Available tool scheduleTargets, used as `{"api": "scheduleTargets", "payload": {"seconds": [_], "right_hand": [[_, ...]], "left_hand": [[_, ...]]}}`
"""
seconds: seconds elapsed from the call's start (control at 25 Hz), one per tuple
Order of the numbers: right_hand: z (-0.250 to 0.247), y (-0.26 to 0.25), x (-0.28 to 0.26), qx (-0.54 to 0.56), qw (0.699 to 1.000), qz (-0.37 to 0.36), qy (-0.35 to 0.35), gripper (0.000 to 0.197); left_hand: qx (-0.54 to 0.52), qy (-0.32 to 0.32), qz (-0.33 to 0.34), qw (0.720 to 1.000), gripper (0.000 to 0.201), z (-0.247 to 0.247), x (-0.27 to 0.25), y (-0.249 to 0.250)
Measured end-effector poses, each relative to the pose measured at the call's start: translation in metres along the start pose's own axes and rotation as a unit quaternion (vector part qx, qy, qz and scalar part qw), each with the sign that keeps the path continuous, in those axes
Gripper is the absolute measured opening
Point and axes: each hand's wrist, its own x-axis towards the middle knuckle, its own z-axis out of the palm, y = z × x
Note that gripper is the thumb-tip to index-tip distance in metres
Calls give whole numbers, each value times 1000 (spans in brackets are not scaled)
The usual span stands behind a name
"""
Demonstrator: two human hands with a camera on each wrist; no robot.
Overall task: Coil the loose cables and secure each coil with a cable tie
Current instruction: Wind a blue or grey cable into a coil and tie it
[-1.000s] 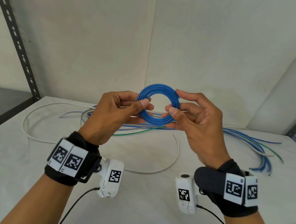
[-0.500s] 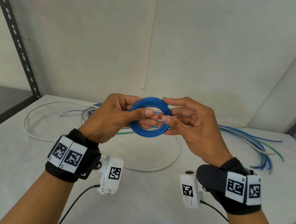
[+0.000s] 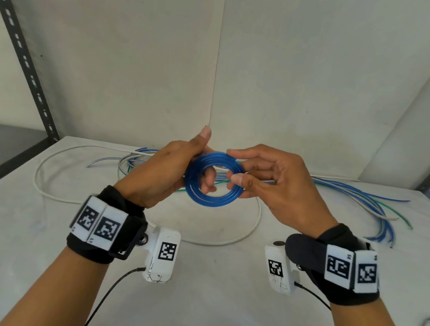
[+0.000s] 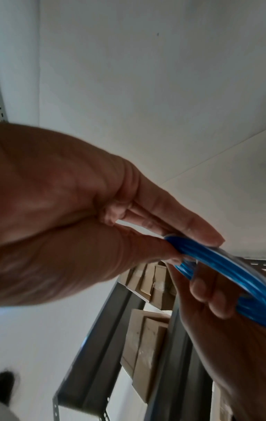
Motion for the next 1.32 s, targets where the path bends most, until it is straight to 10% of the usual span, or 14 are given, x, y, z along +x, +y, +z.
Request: {"api": "scheduleTargets", "payload": {"seconds": [0.44, 0.72, 0.84, 1.04, 1.32], "right_hand": [[-1, -15, -22, -31, 999, 24, 11, 28], [-56, -29, -72, -91, 977, 191, 2, 15], [-113, -9, -94, -276, 904, 325, -25, 25], [-160, 23, -148, -575, 622, 483, -222, 34], [-162, 55, -164, -624, 600, 454, -212, 31]], "left_hand": [[-44, 24, -42, 998, 49, 31, 1, 3], [-40, -41, -56, 997, 43, 97, -2, -21], [-20, -48, -52, 997, 44, 117, -7, -29], [20, -68, -63, 996, 47, 138, -12, -42], [18, -78, -54, 995, 49, 141, -14, -42]]}}
